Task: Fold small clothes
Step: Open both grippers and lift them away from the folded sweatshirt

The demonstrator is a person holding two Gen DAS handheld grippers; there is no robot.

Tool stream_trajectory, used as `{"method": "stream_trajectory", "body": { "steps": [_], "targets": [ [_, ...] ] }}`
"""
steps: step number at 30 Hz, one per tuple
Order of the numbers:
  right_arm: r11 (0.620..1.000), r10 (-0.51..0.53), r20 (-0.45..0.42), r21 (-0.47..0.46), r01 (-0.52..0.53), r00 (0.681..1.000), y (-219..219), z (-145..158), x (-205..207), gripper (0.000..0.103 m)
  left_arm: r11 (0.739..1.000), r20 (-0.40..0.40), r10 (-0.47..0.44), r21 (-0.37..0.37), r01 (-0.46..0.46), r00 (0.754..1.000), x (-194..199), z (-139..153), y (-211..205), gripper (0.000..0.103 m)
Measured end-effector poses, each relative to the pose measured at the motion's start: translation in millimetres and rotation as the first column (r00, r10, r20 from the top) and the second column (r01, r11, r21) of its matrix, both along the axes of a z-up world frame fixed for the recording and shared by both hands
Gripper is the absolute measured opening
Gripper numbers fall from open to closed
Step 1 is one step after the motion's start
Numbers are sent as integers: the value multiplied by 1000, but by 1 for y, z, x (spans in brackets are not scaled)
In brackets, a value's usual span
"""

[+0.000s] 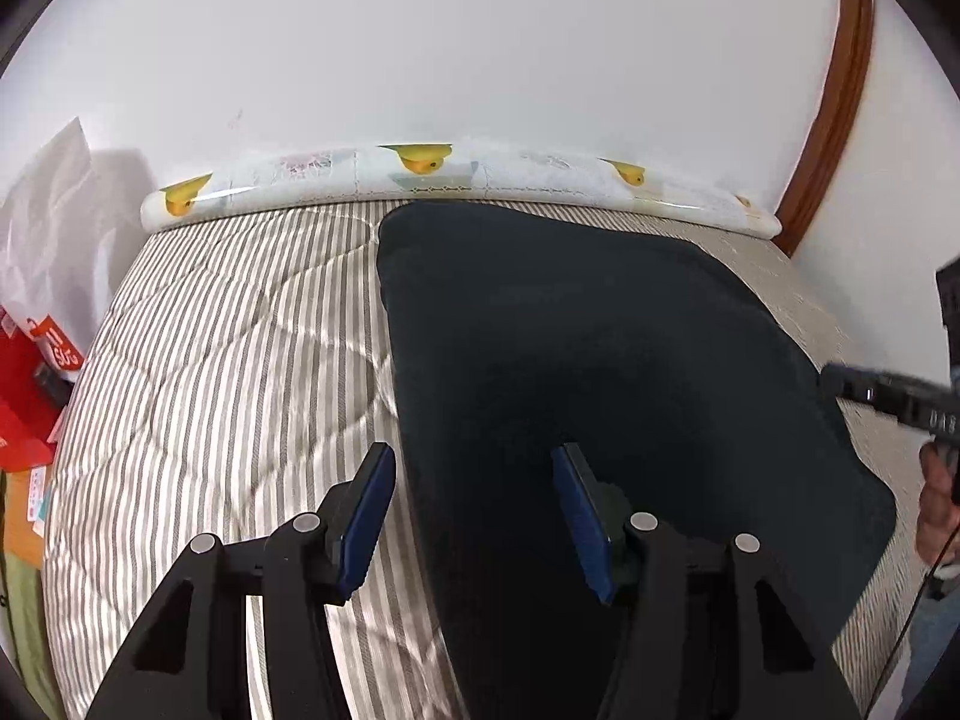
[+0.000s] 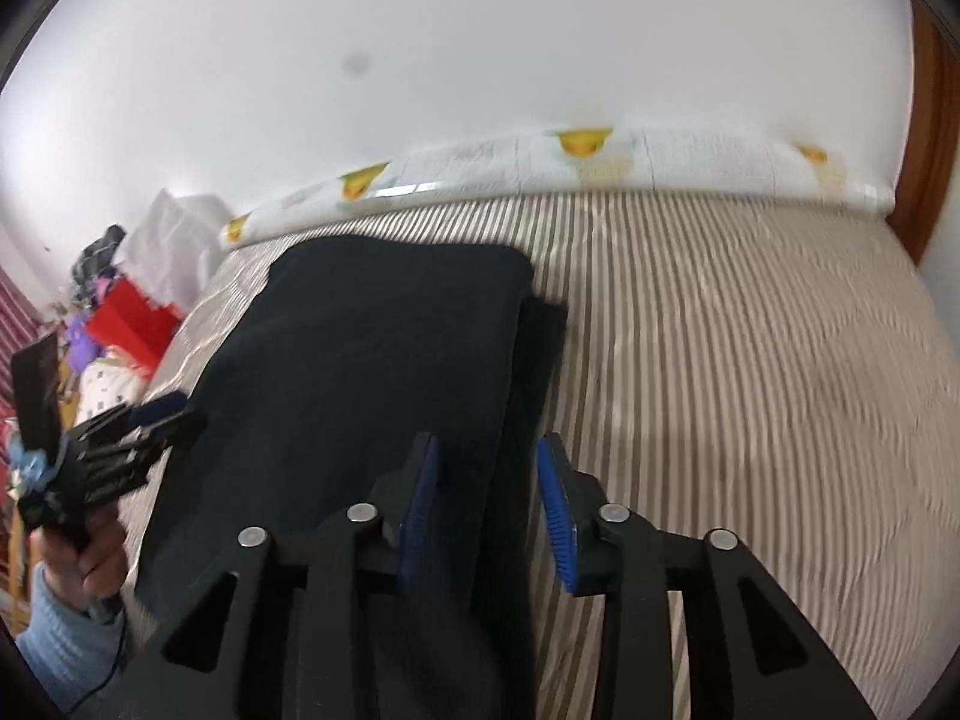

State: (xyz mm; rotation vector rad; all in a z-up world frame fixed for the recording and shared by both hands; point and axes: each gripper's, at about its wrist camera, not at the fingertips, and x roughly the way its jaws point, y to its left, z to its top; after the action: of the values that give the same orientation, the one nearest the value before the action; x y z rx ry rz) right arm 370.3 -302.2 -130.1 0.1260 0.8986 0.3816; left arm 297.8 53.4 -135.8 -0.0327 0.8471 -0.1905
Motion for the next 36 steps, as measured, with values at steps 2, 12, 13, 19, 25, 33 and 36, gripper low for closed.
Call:
{"method": "stream_trajectory", "body": {
  "steps": [2,12,13,19,25,33,36],
  "targets": [
    [1000,20,-14,16,-19,1000,1,-9,-11,35,1000,-1,2,-1,-2,1000,-8,0,-1,52],
    [999,-44,57,18,43,997,-19,-12,-42,0,1000,8,25,13,-25,1000,-44,6,0,52],
    [995,-86,71,-53,90,994,-18,-11,-46,0,1000,7,27,11,-27,1000,-46,5,0,52],
    [986,-148,162,-45,157,976,-14,13,-84,4,999,9,34,3,-34,999,-62,3,-4,52],
    [988,-30,231,-143,64,973,48,5,-113,37,999,21,45,16,-46,999,-84,4,-8,52],
    [958,-144,196,-218,186,970,50,-20,-132,34,999,-3,38,12,-38,999,-115,-6,-4,53],
    [952,-199,154,-206,228,968,44,-20,-135,34,998,6,61,12,-61,998,-126,-3,-2,53]
  ]
}}
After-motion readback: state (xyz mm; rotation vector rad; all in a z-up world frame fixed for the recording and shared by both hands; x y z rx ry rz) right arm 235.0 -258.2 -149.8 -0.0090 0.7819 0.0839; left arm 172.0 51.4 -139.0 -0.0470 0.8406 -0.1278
